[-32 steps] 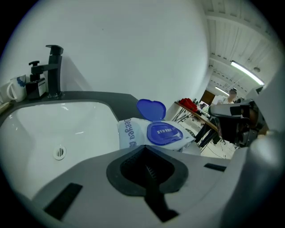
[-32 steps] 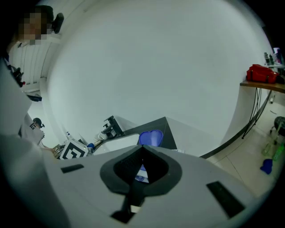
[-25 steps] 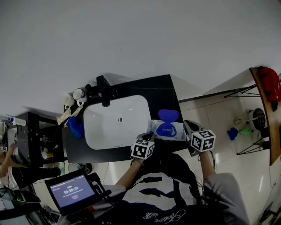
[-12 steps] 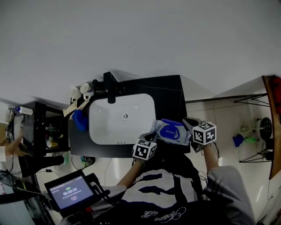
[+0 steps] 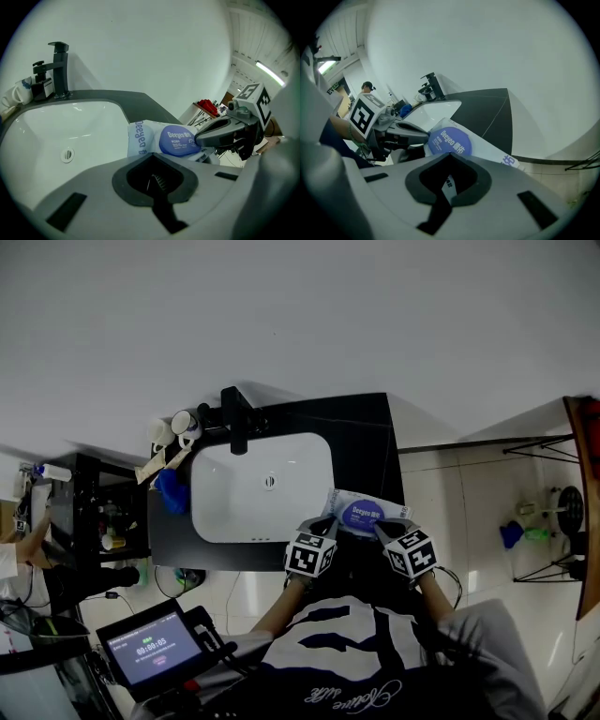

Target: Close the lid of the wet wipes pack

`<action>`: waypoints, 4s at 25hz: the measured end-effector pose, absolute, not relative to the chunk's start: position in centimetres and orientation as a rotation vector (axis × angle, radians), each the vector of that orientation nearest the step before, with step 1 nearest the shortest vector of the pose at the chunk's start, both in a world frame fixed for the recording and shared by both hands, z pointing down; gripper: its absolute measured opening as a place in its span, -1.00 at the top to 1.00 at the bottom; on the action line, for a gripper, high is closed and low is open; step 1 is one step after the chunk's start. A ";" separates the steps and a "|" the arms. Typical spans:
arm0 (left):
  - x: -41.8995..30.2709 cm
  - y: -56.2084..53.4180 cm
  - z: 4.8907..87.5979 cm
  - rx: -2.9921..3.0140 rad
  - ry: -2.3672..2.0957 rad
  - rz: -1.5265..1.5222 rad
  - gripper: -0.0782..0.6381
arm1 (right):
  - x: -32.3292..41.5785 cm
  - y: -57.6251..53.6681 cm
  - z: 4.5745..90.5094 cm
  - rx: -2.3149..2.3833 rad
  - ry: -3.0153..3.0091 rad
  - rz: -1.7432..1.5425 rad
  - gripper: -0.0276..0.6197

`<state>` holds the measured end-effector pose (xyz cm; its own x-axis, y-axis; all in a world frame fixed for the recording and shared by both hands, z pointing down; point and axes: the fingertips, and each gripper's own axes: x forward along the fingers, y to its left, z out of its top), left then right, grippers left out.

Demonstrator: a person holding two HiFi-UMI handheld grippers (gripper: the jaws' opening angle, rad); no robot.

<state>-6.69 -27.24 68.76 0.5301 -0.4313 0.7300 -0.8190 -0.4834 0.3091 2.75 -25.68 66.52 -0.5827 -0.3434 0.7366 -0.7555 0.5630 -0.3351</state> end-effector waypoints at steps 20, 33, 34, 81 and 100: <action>-8.3 -27.5 63.3 2.269 -1.000 0.482 0.78 | 3.6 -26.4 67.6 1.219 -2.124 0.969 0.93; -8.2 -21.6 57.0 2.308 -1.001 0.280 0.78 | 2.3 -21.2 58.6 1.390 -2.337 0.946 0.93; -7.9 -21.0 56.6 2.314 -1.007 0.275 0.78 | 2.5 -20.7 58.2 1.387 -2.347 0.930 0.93; -5.7 15.4 49.2 2.314 -1.302 0.027 0.78 | 1.1 12.7 49.5 1.229 -2.682 0.740 0.94; -3.5 15.2 49.5 2.352 -1.195 0.027 0.78 | 2.3 14.0 50.1 1.279 -2.638 0.726 0.94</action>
